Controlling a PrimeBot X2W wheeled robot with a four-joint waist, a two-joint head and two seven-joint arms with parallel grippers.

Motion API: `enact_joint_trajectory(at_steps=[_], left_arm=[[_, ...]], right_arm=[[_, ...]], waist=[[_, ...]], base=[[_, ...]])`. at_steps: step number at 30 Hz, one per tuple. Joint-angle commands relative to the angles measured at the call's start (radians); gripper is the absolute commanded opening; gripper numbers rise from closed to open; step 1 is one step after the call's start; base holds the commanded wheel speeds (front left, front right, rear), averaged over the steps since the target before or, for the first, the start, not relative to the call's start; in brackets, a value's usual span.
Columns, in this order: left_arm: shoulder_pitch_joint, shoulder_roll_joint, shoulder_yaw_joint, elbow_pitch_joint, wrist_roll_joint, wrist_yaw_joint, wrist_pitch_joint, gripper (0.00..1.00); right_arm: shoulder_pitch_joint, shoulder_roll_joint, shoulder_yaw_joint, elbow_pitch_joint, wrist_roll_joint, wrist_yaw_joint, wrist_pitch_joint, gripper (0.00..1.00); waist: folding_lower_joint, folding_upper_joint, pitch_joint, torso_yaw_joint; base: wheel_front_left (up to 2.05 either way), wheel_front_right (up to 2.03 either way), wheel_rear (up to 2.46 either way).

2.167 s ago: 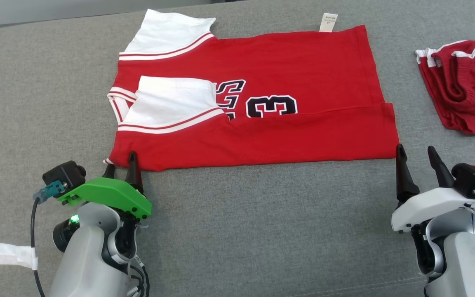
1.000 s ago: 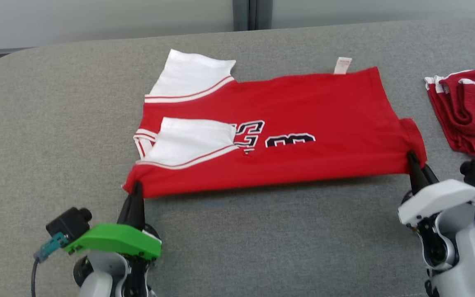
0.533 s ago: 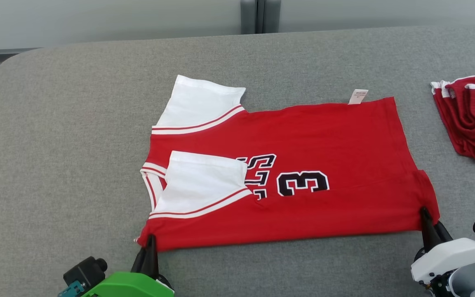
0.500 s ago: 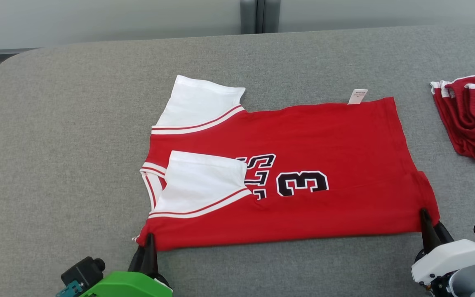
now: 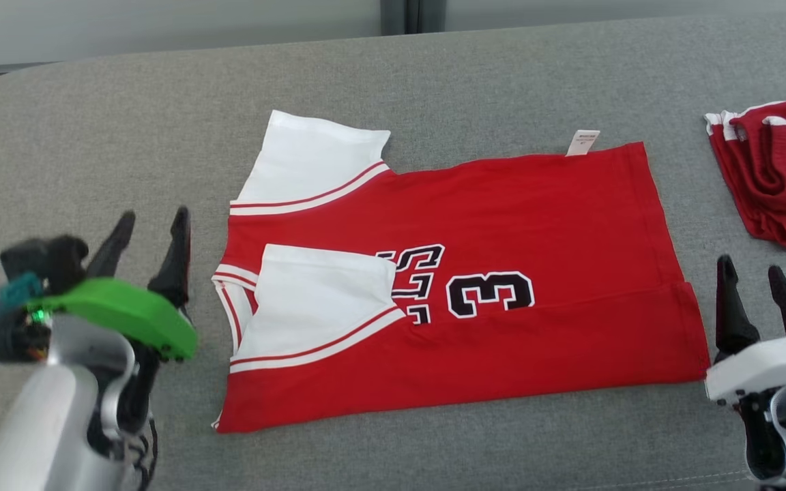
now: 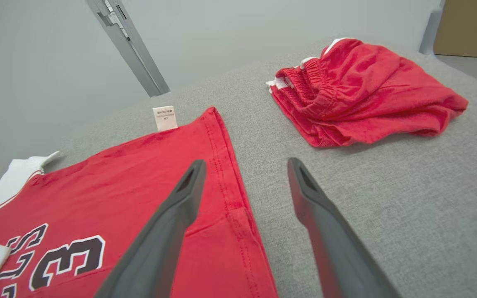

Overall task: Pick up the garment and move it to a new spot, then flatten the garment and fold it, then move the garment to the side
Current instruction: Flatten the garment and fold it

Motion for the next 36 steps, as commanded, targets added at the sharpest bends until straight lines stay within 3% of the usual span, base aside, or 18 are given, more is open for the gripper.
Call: enact_joint_trajectory(at_steps=[1,4,10,12,20,24,32,36], left_arm=[[-0.079,0.026,-0.016,0.013,0.023,-0.018,0.041,1.00],[-0.273,0.077,-0.066,0.063,0.068,-0.074,0.148,1.00],[-0.581,0.101,-0.146,0.232,0.083,-0.190,0.334,1.00],[-0.656,0.100,-0.165,0.301,0.080,-0.206,0.384,1.00],[-0.807,0.092,-0.205,0.519,0.065,-0.230,0.491,1.00],[-0.841,0.120,-0.201,0.587,0.050,-0.234,0.533,1.00],[-0.831,0.156,-0.206,0.634,0.002,-0.241,0.625,1.00],[-0.821,0.163,-0.207,0.630,-0.003,-0.239,0.621,1.00]], right_arm=[[-0.035,-0.006,0.014,-0.015,-0.013,-0.001,0.007,1.00],[-0.114,-0.023,0.072,-0.028,-0.031,-0.001,0.025,1.00],[-0.267,-0.060,0.187,0.015,-0.014,-0.001,0.018,1.00],[-0.314,-0.073,0.217,0.034,-0.010,0.000,0.009,1.00],[-0.458,-0.104,0.308,0.124,0.011,-0.001,-0.038,1.00],[-0.517,-0.115,0.363,0.157,0.018,-0.001,-0.053,1.00],[-0.589,-0.143,0.413,0.194,0.032,0.000,-0.077,1.00],[-0.607,-0.154,0.423,0.199,0.033,-0.001,-0.083,1.00]], waist=[[0.0000,0.0000,0.034,-0.020],[0.0000,0.0000,0.084,-0.050],[0.0000,0.0000,0.189,-0.118],[0.0000,0.0000,0.221,-0.141],[0.0000,0.0000,0.311,-0.222],[0.0000,0.0000,0.348,-0.257],[0.0000,0.0000,0.371,-0.274],[0.0000,0.0000,0.373,-0.271]], base=[[0.00,0.00,0.00],[0.00,0.00,0.00],[0.00,0.00,0.00],[0.00,0.00,0.00],[0.00,0.00,0.00],[0.00,0.00,0.00],[0.00,0.00,0.00],[0.00,0.00,0.00]])
